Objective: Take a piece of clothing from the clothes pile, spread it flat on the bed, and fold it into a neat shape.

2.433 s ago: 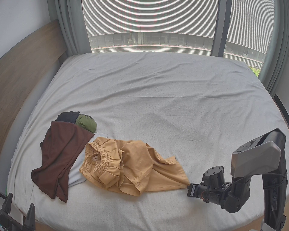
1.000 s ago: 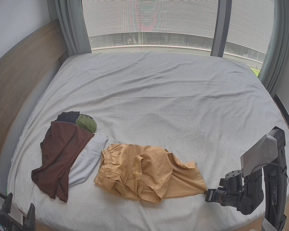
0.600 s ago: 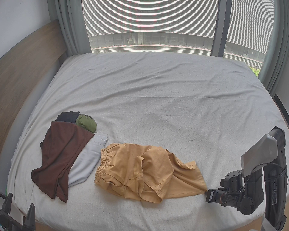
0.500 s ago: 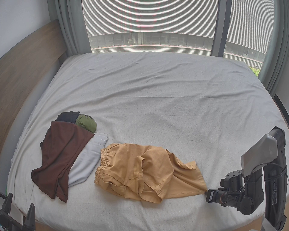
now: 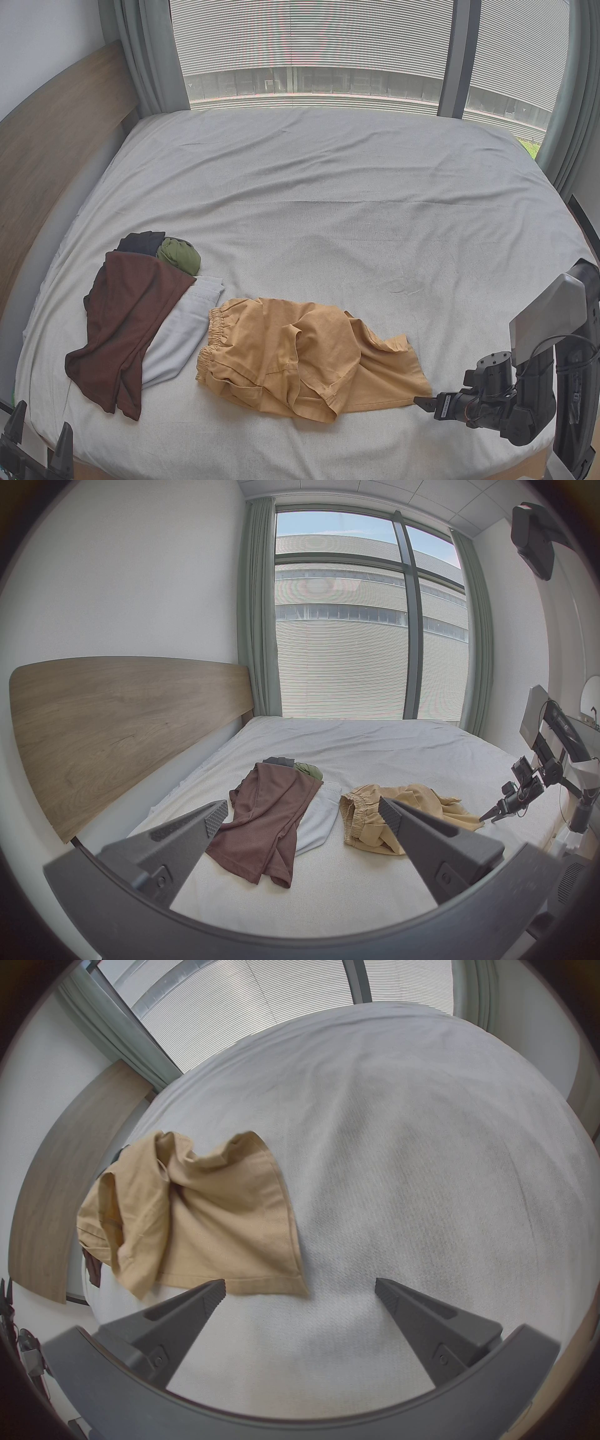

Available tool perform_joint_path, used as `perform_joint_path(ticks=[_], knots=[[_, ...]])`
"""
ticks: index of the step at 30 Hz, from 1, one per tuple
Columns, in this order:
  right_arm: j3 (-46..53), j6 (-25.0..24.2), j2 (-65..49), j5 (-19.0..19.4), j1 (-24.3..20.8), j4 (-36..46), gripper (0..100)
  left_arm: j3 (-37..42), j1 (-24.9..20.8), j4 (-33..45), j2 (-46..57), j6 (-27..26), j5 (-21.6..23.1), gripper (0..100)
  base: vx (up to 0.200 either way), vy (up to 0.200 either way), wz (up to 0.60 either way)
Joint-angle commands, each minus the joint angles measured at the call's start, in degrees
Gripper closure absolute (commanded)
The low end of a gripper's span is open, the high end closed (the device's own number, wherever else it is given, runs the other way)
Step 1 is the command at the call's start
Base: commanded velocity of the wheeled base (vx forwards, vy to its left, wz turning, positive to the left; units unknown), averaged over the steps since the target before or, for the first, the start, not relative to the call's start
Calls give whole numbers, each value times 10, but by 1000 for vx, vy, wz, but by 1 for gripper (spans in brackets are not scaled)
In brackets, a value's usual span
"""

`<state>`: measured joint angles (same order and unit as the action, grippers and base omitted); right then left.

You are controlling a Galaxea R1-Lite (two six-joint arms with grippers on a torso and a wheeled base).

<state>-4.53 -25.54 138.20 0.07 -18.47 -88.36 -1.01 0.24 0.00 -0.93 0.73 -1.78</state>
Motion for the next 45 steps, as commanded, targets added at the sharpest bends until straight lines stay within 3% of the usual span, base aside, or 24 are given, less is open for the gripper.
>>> perform_joint_path(ticks=[1, 4, 10, 14, 16, 18, 21, 24, 27, 34, 36, 45], knots=[[26, 1, -143, 9, -20, -1, 0, 10, 0, 1, 7, 1, -1, 0, 0, 0, 0], [12, 3, -238, 6, -58, 0, 0, 10, 0, 1, 7, -2, 0, 0, 0, 0, 0], [-43, 1, -306, 4, -129, 1, 0, 10, 0, -8, 7, -2, 10, 0, 0, 0, 0], [-105, 2, -347, 17, -177, 24, 0, -128, -6, -57, -66, 17, 27, 0, 0, 0, 0], [-120, 1, -347, 40, -184, 37, 0, -168, -22, -57, -104, 17, 30, 0, 0, 0, 0], [-131, 1, -348, 84, -192, 40, 0, -210, -66, -49, -167, 36, 44, 0, 0, 0, 0], [-128, 2, -345, 106, -191, 40, 0, -225, -117, -52, -245, 97, 87, 0, 0, 0, 0], [-122, 1, -340, 132, -188, 42, 0, -248, -174, -63, -333, 191, 126, 0, 0, 0, 0], [-121, 0, -330, 140, -185, 37, 0, -259, -189, -95, -424, 205, 146, 0, 0, 0, 0], [-120, -3, -328, 140, -183, 37, 0, -249, -129, -240, -616, 197, 213, 0, 0, 0, 0], [-119, -7, -315, 140, -178, 36, 0, -244, -88, -280, -685, 154, 229, 0, 0, 0, 0], [-101, -6, -290, 136, -184, 1, 0, -223, -36, -320, -763, 135, 290, 0, 0, 0, 0]])
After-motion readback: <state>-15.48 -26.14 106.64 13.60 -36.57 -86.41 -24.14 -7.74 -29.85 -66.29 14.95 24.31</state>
